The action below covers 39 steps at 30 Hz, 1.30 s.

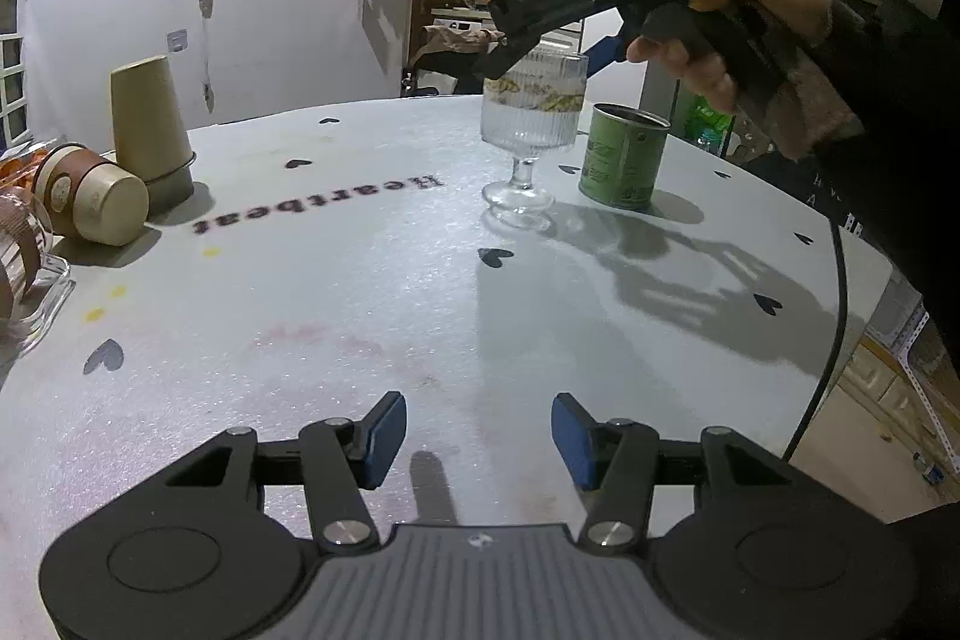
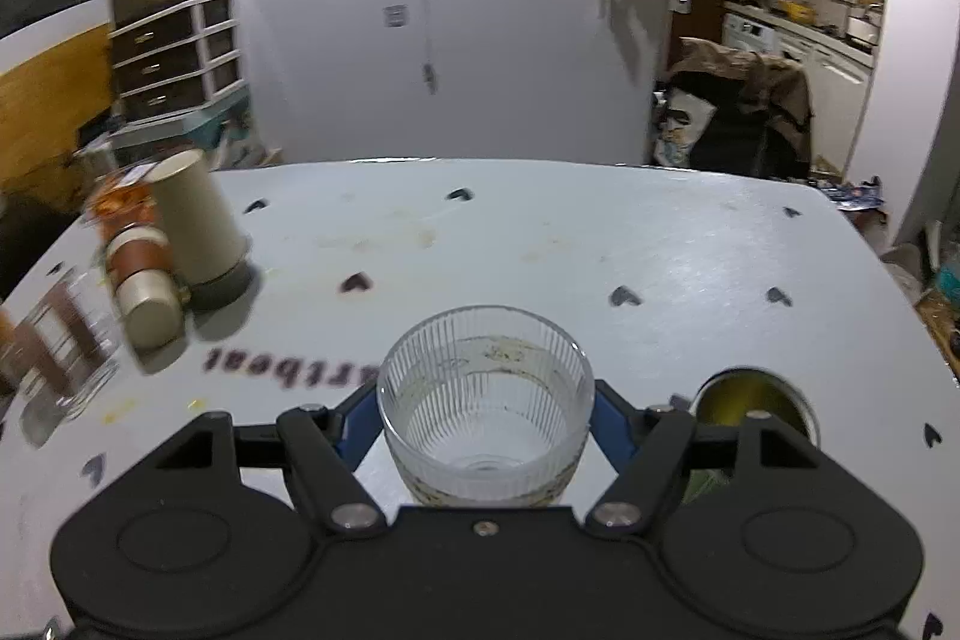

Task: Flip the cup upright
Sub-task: 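Set the glass upright beside the green tin with the right gripper, release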

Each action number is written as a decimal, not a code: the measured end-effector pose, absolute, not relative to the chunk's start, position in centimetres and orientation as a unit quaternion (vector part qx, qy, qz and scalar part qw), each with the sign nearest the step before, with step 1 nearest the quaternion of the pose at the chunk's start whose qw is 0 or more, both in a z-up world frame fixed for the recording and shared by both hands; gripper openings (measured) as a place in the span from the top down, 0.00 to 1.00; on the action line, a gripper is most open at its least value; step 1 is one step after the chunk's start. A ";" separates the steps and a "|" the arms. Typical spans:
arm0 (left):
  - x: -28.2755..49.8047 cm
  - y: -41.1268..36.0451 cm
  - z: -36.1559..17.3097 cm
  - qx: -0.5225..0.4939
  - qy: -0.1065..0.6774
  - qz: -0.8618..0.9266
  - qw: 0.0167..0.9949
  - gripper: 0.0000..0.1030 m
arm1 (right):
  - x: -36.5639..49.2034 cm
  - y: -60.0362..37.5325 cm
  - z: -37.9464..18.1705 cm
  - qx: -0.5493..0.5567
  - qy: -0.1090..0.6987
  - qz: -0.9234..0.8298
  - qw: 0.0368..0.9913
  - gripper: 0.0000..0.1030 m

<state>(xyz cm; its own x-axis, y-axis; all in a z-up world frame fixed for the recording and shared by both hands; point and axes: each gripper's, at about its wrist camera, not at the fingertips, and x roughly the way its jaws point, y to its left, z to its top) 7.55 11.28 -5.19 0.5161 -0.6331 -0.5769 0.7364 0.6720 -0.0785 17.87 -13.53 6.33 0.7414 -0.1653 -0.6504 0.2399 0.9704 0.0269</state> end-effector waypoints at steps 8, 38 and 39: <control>8.0 11.6 -5.0 0.083 0.288 -0.388 0.871 0.47 | 19.2 -15.0 5.6 0.052 0.345 -0.163 0.923 0.29; 8.8 11.4 -2.2 0.061 0.249 -0.344 0.903 0.46 | 0.3 -11.0 6.4 0.087 0.175 -0.113 0.974 0.21; 8.7 11.5 -2.0 0.060 0.246 -0.341 0.905 0.46 | -0.6 -10.8 6.1 0.083 0.166 -0.119 0.975 0.21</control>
<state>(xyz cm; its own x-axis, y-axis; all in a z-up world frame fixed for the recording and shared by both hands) 8.74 11.50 -2.01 0.6468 -0.5881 -0.4856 0.6469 0.7603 -0.0592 -0.61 -10.84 6.07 0.9167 -0.2047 -0.3431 0.2599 0.9577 0.1232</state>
